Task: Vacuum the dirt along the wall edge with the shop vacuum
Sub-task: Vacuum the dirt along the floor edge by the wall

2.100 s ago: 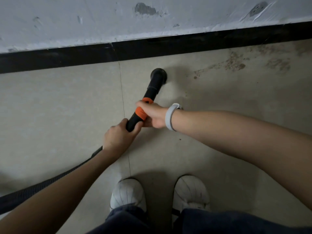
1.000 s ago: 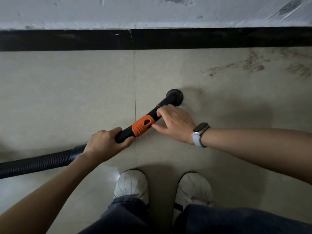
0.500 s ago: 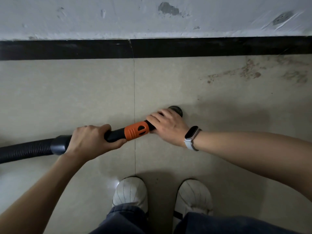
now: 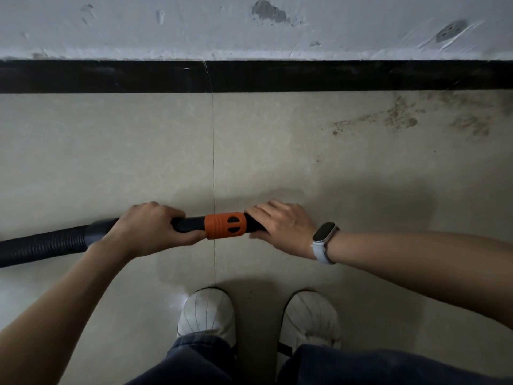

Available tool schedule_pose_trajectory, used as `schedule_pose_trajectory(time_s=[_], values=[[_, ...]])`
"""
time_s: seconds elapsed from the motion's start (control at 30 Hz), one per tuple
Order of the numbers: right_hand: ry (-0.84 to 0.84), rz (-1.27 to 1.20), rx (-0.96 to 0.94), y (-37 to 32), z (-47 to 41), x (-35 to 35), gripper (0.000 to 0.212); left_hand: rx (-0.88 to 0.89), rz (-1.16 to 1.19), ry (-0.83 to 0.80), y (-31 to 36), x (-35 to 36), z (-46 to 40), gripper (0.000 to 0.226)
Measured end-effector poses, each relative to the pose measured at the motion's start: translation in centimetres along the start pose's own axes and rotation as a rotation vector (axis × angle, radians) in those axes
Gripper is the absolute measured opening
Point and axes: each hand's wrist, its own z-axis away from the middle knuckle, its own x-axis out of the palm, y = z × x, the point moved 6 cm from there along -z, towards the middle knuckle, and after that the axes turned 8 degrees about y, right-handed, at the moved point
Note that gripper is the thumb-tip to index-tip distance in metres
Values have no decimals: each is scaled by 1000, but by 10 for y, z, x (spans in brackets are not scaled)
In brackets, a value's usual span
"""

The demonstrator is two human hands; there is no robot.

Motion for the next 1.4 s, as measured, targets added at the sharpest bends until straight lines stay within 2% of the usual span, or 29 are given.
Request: schedule_pose_trajectory(time_s=[0.17, 0.27, 0.37, 0.47, 0.53, 0.57, 0.63, 0.7, 0.73, 0.83, 0.97, 1.13, 1.27, 1.3, 1.4], values=[[93, 99, -23, 29, -31, -13, 46, -67, -7, 126, 15, -14, -14, 49], [78, 102, -37, 43, -36, -13, 44, -96, -4, 154, 23, -17, -21, 52], [2, 119, 105, 55, -31, -13, 43, -101, -16, 197, 36, -14, -25, 55], [-130, 30, 344, 60, -16, -9, 53, -100, -2, 201, 50, -3, -26, 54], [-13, -121, 536, 57, -11, -20, 52, -105, 3, 212, 55, 3, -27, 54], [100, -189, 691, 58, -9, -26, 49, -109, 1, 221, 57, 5, -27, 54], [262, -366, 1152, 66, -4, -27, 47, -113, -1, 245, 62, 8, -26, 53], [259, -640, 1537, 66, -1, -6, 66, -104, 9, 275, 70, 9, -25, 52], [224, -783, 1619, 62, -4, 5, 80, -97, 9, 285, 73, 10, -24, 52], [209, -1011, 1682, 51, -11, 23, 103, -78, 5, 264, 77, 11, -26, 50], [183, -965, 1687, 42, 1, 29, 99, -11, 36, 143, 76, 19, -23, 44], [207, -839, 1870, 14, 46, 47, 103, 120, 28, -21, 85, 35, -4, 41], [132, -882, 1931, 5, 63, 56, 106, 160, 57, -97, 85, 35, -1, 40], [143, -936, 1979, 3, 59, 61, 106, 158, 51, -97, 82, 32, -4, 42], [345, -1027, 2075, 6, 51, 61, 112, 148, 33, -76, 73, 22, -13, 41]])
